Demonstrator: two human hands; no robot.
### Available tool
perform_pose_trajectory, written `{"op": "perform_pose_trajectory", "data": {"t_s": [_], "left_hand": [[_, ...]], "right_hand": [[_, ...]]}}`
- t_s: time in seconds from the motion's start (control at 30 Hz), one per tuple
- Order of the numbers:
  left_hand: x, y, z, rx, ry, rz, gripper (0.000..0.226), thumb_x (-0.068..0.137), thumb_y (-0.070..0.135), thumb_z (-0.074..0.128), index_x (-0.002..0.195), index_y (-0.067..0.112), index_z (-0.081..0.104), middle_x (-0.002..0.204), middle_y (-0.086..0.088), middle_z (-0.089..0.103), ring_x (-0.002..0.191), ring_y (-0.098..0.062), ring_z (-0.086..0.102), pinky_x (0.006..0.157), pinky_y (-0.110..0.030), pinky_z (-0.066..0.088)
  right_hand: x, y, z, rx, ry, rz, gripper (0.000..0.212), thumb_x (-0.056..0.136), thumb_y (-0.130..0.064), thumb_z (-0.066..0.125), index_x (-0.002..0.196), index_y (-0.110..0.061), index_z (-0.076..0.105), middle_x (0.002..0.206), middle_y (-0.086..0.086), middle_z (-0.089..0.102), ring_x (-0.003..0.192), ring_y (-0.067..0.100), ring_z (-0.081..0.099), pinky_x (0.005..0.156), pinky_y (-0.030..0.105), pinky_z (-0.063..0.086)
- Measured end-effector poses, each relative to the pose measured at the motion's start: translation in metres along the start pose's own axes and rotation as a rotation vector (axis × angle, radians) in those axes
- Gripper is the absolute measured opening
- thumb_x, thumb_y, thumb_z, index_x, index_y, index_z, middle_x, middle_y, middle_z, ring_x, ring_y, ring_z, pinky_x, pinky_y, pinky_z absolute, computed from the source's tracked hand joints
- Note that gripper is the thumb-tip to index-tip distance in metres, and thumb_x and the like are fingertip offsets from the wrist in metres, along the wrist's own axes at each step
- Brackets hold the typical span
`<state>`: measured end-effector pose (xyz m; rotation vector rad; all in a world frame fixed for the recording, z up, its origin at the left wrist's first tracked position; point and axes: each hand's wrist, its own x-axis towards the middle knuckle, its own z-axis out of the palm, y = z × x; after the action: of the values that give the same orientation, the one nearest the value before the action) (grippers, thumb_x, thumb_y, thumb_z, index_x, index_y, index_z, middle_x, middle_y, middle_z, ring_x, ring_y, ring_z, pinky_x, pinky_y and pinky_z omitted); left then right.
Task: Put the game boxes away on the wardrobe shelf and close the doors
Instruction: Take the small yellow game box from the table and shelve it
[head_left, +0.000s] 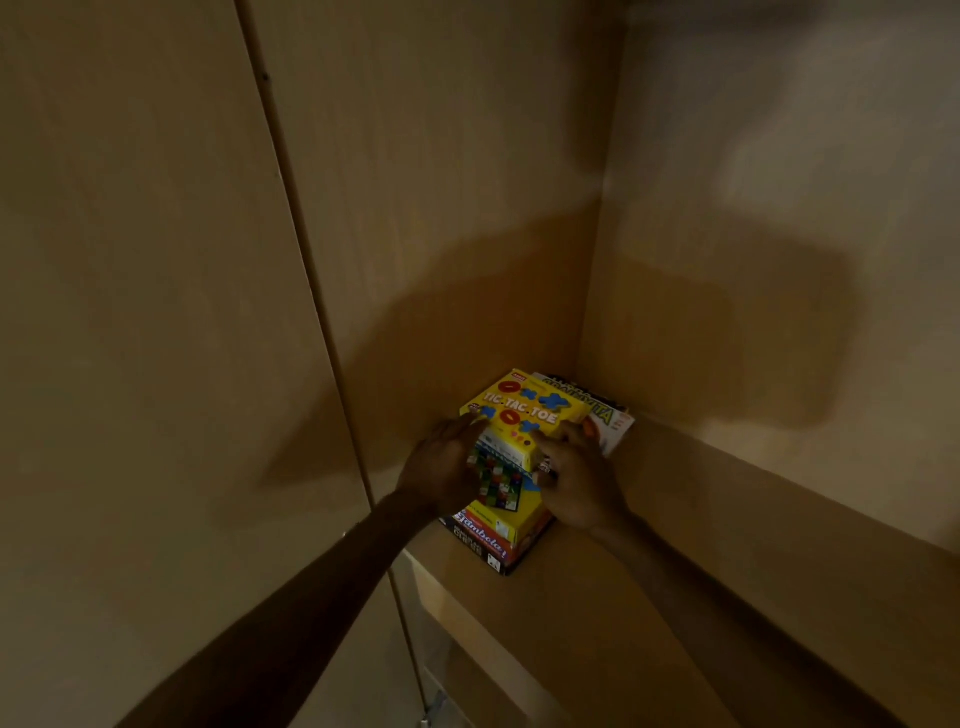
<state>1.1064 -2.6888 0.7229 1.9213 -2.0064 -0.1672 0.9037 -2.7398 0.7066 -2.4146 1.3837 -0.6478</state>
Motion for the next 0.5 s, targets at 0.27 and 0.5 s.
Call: {"op": "perform_pose_trajectory", "data": {"t_s": [0.27, 0.5], "left_hand": [[-0.068, 0.004, 0.004, -0.334, 0.185, -0.139, 0.051, 0.084, 0.025, 0.065, 0.134, 0.018, 0.053, 0.137, -0.004, 0.054, 0.127, -0.023, 0.049, 0.102, -0.034, 0.044], [-0.169, 0.029, 0.038, -0.736, 0.255, -0.410, 0.034, 0.085, 0.011, 0.069, 0.116, 0.022, 0.065, 0.118, 0.005, 0.065, 0.104, -0.015, 0.062, 0.077, -0.021, 0.045]], "right_hand": [[-0.052, -0.010, 0.001, 0.330, 0.179, -0.069, 0.050, 0.087, -0.011, 0.063, 0.135, -0.015, 0.052, 0.136, 0.006, 0.051, 0.128, 0.021, 0.047, 0.103, 0.040, 0.046], [-0.154, -0.039, 0.013, 0.704, 0.087, 0.214, 0.034, 0.087, -0.010, 0.065, 0.120, -0.016, 0.063, 0.111, -0.008, 0.066, 0.096, -0.008, 0.061, 0.074, 0.004, 0.046]]}}
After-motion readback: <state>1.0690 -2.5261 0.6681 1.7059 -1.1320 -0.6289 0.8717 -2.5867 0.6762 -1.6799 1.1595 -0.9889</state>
